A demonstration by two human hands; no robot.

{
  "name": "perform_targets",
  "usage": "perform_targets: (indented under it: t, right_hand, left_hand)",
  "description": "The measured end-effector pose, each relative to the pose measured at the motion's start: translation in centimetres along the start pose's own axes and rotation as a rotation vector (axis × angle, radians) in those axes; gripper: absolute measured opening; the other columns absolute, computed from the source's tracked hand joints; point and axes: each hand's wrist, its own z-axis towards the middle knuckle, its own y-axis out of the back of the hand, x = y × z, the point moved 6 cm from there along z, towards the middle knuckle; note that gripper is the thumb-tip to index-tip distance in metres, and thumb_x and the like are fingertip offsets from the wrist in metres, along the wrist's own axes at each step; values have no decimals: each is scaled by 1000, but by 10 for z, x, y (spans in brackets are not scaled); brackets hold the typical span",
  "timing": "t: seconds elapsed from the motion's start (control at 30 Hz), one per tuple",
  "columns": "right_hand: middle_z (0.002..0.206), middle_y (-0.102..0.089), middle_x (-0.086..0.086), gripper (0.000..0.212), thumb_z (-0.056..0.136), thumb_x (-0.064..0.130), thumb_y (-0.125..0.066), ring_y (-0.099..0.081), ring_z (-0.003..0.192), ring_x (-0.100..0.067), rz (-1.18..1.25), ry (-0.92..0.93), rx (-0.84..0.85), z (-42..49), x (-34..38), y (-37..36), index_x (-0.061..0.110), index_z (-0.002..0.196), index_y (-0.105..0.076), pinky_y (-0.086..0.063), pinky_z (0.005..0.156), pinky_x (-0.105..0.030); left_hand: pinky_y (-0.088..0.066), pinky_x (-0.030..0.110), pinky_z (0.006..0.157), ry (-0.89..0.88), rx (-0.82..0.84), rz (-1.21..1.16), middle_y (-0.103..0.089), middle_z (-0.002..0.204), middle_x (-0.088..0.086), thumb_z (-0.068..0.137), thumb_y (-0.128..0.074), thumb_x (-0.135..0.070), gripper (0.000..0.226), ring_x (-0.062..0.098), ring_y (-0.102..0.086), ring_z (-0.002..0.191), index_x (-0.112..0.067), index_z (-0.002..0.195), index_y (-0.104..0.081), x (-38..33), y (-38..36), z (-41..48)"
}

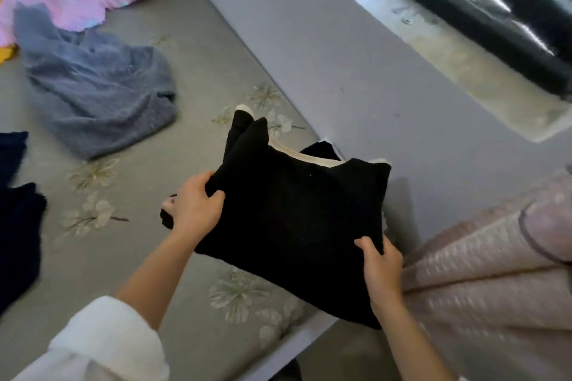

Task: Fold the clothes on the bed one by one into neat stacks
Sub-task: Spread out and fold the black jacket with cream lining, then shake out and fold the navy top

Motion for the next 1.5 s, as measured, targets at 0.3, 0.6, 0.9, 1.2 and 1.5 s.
perform_targets:
  t: [0.3, 0.6, 0.9, 1.2, 1.5]
  right_hand:
    - [129, -58, -1, 43, 94, 22, -59, -54, 119, -23, 83, -160, -228, 42, -56, 27, 20, 137, -52, -43, 104, -44]
    - [157, -21, -12, 79, 91, 14, -60, -24, 143, -34, -397, -271, -364, 91, -108, 38, 20, 154, -13, -28, 114, -48]
    - [161, 11, -8, 81, 97, 36, -46, 9, 147, -31, -1285, -128, 378, 99, -117, -8, 22, 152, 11, -8, 117, -53]
    - [151, -25, -6, 65, 91, 36, -53, -23, 137, -24, -1227, 413, 433, 29, -55, -147, 14, 145, -24, -26, 108, -43]
    - [144, -34, -9, 57, 92, 33, -50, -31, 132, -27, -1396, 602, 864, -140, -84, -351, 13, 141, -31, -30, 104, -39]
  left_hand:
    - [-23, 44, 99, -313, -102, 215, -57, 118, 3, 87, -52, -13, 37, 25, -49, 116, -31, 118, -59, -139, -62, 93]
    - [-21, 41, 116, -212, 564, 361, 0, 161, 6, 93, -56, -36, 73, 29, -9, 146, -35, 151, -11, -9, -213, 20]
    - [-19, 37, 118, -187, 857, 439, 6, 161, 6, 95, -49, -28, 69, 25, -6, 147, -23, 153, -12, 33, -250, -53]
    - [-21, 30, 114, 10, 376, 179, -30, 154, 8, 94, -51, -21, 56, 22, -28, 141, -16, 147, -34, 91, -116, -34]
    - [-29, 28, 106, 395, 183, 103, -44, 143, 13, 93, -52, -22, 50, 26, -41, 131, -12, 142, -41, 307, 53, -103]
